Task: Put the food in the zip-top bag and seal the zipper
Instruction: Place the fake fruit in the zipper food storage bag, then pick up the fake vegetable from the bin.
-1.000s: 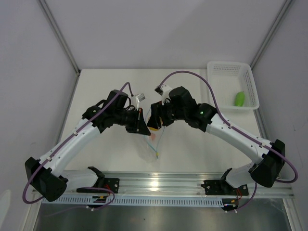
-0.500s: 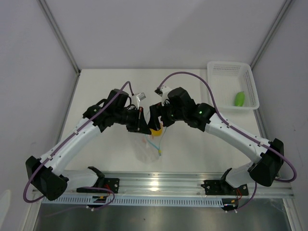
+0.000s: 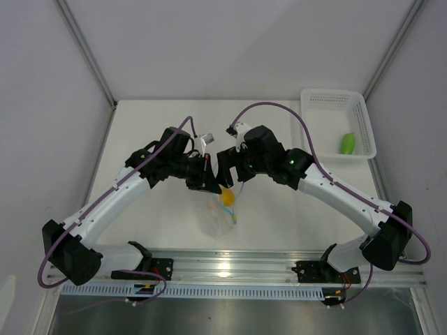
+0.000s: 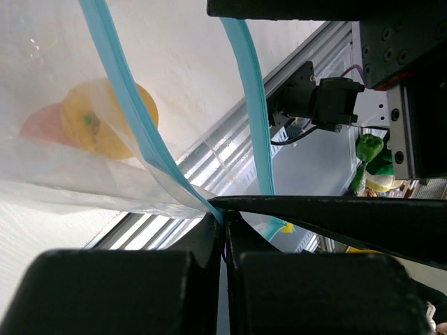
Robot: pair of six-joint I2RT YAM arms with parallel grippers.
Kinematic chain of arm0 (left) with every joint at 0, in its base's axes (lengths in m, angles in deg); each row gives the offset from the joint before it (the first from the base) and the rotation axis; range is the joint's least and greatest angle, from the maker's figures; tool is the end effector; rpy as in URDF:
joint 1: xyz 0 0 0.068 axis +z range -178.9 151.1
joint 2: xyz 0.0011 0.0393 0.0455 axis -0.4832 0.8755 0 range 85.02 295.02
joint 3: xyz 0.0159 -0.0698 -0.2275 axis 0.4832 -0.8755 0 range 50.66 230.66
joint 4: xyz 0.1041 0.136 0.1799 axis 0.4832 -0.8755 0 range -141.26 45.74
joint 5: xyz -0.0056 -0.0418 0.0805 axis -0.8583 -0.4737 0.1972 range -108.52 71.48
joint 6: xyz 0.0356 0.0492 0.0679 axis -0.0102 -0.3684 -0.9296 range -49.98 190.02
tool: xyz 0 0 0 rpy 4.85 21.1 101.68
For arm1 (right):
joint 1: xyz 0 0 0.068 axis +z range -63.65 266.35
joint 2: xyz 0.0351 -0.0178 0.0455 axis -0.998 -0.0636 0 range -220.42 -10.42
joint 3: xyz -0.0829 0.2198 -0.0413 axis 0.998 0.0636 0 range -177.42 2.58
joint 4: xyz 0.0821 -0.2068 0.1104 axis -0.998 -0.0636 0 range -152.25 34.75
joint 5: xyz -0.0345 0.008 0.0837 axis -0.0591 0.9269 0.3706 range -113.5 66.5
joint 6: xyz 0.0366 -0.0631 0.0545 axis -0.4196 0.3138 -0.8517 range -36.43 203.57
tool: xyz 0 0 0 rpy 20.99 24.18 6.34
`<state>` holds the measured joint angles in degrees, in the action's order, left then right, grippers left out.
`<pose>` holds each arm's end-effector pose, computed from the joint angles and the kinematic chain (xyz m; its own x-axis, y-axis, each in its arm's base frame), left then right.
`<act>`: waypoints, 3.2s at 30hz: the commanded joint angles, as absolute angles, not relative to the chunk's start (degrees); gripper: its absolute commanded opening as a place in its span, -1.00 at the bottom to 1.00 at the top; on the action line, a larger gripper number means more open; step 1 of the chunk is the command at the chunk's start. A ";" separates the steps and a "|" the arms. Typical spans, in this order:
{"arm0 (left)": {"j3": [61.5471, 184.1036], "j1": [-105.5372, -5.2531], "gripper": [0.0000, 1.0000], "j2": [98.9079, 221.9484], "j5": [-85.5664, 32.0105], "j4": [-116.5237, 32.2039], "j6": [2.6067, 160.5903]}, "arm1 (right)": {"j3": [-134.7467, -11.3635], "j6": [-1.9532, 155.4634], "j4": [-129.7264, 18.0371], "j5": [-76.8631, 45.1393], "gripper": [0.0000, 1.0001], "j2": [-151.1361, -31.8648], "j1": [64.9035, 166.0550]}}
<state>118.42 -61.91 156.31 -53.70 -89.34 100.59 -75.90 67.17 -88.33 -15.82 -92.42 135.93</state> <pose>0.2041 -0.1888 0.2699 -0.9306 0.1089 -0.3496 0.3386 0.6192 -0.7085 0.2166 0.2710 0.2930 -0.6036 -0.2771 -0.7476 -0.6813 0.6662 0.3032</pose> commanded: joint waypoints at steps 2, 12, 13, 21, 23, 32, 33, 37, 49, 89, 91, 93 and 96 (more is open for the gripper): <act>120.97 -61.59 -0.99 157.35 -55.25 -86.19 101.39 | -80.12 67.93 -88.73 -16.21 0.91 -91.45 135.49; 120.71 -61.59 -0.99 159.72 -54.82 -86.01 99.38 | -84.16 66.34 -89.97 -18.49 0.89 -91.28 128.64; 121.05 -61.50 -0.99 159.90 -54.64 -86.19 99.11 | -84.52 66.17 -89.97 -18.93 0.89 -91.28 127.84; 122.46 -61.50 -0.99 161.31 -53.24 -88.73 95.25 | -93.02 71.07 -94.44 -33.85 0.90 -96.10 122.21; 122.81 -61.59 -0.99 161.66 -52.71 -89.35 94.37 | -95.06 72.58 -95.24 -37.72 0.93 -97.77 121.07; 122.38 -61.59 -0.99 162.10 -51.92 -91.20 89.63 | -96.82 80.66 -87.43 -49.86 0.99 -104.98 114.22; 122.20 -61.59 -0.99 162.10 -51.92 -91.11 89.27 | -97.00 81.45 -86.63 -51.00 0.99 -105.77 113.69; 120.09 -61.50 -0.99 162.01 -52.18 -89.01 88.04 | -100.33 84.97 -85.83 -56.78 0.98 -112.70 109.92; 114.11 -61.15 -0.99 163.07 -52.96 -81.27 85.05 | -114.75 81.12 -91.54 -67.35 0.98 -127.48 98.14; 115.70 -57.55 -0.99 172.03 -61.93 -72.21 88.83 | -126.10 69.68 -111.06 -65.43 0.82 -149.02 83.63; 115.70 -57.55 -0.99 172.21 -61.85 -72.21 89.00 | -125.57 69.25 -111.06 -64.64 0.82 -149.20 83.37; 115.70 -57.55 -0.99 172.38 -61.85 -72.21 89.18 | -124.87 69.07 -110.97 -63.59 0.80 -149.29 83.01; 115.70 -57.55 -0.99 172.47 -61.85 -72.30 89.27 | -123.73 69.16 -110.27 -62.70 0.79 -149.46 82.93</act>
<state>113.33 -58.00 172.05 -59.86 -73.48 88.67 -124.33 70.05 -110.75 -63.71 -149.09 83.26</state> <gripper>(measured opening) 0.003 0.900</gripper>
